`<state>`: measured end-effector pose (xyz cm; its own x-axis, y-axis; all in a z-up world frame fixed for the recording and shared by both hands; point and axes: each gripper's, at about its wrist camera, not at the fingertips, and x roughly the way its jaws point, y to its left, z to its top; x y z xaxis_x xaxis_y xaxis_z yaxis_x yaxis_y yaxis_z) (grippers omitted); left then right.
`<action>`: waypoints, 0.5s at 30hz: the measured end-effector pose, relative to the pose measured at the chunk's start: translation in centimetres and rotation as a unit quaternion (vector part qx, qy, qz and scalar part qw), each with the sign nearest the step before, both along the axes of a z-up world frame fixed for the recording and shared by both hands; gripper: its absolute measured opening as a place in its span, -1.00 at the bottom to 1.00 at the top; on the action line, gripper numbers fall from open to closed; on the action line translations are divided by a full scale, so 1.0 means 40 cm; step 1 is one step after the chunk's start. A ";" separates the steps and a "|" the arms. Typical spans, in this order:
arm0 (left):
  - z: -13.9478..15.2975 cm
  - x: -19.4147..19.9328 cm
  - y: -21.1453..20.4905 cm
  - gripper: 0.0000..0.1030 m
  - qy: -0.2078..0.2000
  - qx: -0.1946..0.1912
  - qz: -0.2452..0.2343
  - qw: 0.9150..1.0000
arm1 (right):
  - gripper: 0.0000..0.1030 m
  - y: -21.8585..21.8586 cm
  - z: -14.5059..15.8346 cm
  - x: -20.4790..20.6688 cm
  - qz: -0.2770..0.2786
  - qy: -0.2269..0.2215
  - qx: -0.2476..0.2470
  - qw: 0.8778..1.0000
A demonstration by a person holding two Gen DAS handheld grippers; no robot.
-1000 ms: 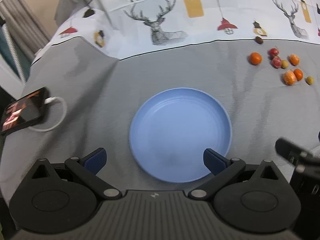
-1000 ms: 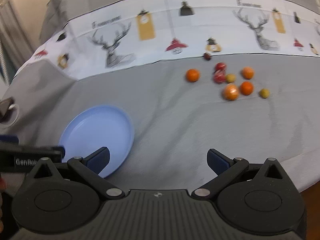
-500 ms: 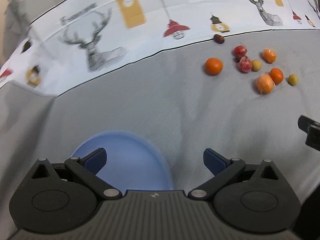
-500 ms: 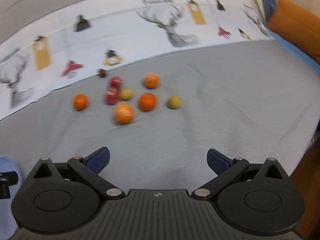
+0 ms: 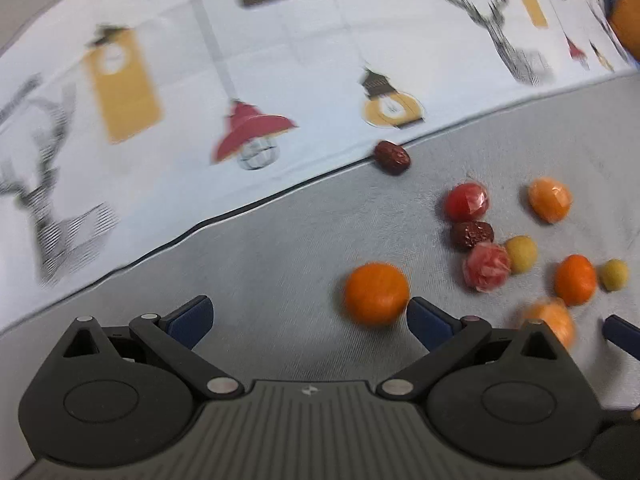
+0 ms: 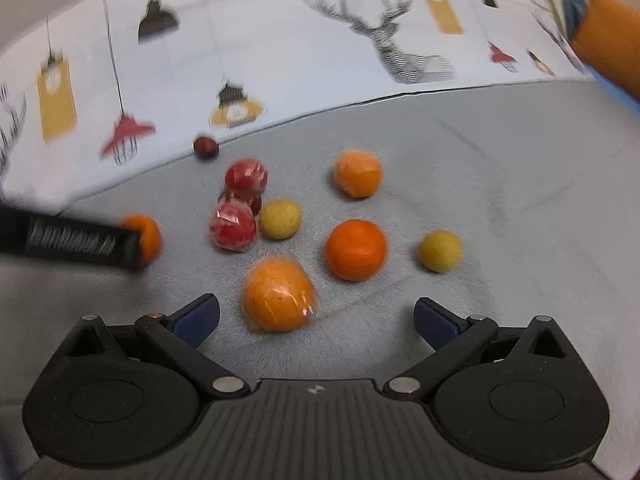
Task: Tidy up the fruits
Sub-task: 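Grasp a bare orange with the left gripper while the right gripper grasps a wrapped orange, then carry the bare orange in the left gripper while the right gripper carries the wrapped orange to the plate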
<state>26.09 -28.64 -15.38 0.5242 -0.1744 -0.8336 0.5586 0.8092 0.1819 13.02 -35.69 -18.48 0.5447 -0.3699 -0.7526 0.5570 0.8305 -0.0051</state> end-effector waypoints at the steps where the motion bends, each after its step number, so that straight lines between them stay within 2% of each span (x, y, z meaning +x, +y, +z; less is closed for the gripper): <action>1: -0.022 0.015 -0.017 1.00 0.009 0.008 -0.015 1.000 | 0.99 0.018 -0.002 -0.003 0.002 -0.013 -0.024 1.000; 2: -0.039 0.020 -0.025 1.00 0.014 0.018 -0.022 0.999 | 0.99 0.027 -0.007 -0.005 -0.007 -0.019 -0.028 0.999; 4: -0.045 0.018 -0.015 1.00 0.002 -0.011 -0.022 1.000 | 0.99 0.028 -0.009 -0.010 -0.012 -0.028 -0.026 0.999; 8: -0.048 0.024 -0.006 0.96 0.010 -0.023 -0.012 1.000 | 0.97 0.023 -0.002 -0.009 -0.010 -0.030 -0.020 0.999; 10: -0.029 0.012 -0.005 0.28 -0.007 -0.034 -0.036 0.999 | 0.47 0.024 0.007 -0.022 -0.008 -0.050 -0.027 0.998; 11: -0.017 0.000 -0.004 -0.23 -0.018 -0.037 -0.042 0.998 | -0.07 0.020 0.011 -0.024 0.000 -0.060 -0.020 0.998; 12: -0.013 -0.005 -0.002 -0.25 -0.029 -0.030 -0.038 0.998 | -0.24 0.015 0.014 -0.028 0.001 -0.068 -0.011 0.998; 15: 0.009 -0.023 0.030 -0.26 -0.052 -0.034 -0.033 0.998 | -0.25 -0.003 0.021 -0.044 -0.002 -0.078 0.013 0.997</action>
<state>25.18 -27.45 -15.00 0.5926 -0.2666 -0.7601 0.5924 0.7837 0.1869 11.26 -35.79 -17.62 0.6545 -0.3542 -0.6680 0.5534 0.8264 0.1039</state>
